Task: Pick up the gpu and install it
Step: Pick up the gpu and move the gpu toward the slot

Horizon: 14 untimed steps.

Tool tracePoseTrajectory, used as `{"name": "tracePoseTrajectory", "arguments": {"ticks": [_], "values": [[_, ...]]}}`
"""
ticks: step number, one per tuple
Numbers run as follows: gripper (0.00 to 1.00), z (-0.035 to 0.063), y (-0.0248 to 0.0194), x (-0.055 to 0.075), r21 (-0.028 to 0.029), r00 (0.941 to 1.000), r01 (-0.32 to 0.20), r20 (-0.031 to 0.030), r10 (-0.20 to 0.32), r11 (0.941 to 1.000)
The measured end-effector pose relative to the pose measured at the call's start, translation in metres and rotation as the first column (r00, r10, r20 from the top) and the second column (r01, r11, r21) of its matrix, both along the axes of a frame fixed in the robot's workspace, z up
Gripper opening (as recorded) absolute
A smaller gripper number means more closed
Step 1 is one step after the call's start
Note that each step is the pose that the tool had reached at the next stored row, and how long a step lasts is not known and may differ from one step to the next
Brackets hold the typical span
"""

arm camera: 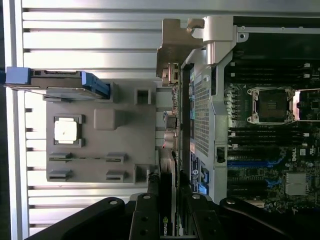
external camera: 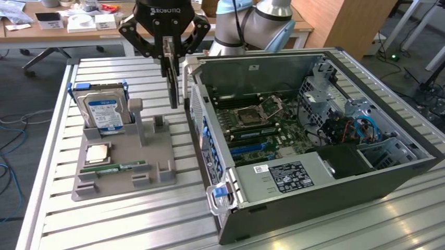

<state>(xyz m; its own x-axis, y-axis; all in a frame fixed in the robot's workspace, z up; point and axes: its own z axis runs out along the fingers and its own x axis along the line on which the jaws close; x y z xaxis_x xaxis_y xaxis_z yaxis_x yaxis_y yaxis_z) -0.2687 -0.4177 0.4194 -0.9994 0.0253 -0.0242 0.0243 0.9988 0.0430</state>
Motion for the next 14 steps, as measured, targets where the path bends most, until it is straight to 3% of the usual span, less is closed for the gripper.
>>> {"name": "tracePoseTrajectory", "arguments": {"ticks": [14], "values": [[0.26, 0.0, 0.0, 0.022, 0.0004, 1.0, 0.0, 0.0, 0.0, 1.0]]}}
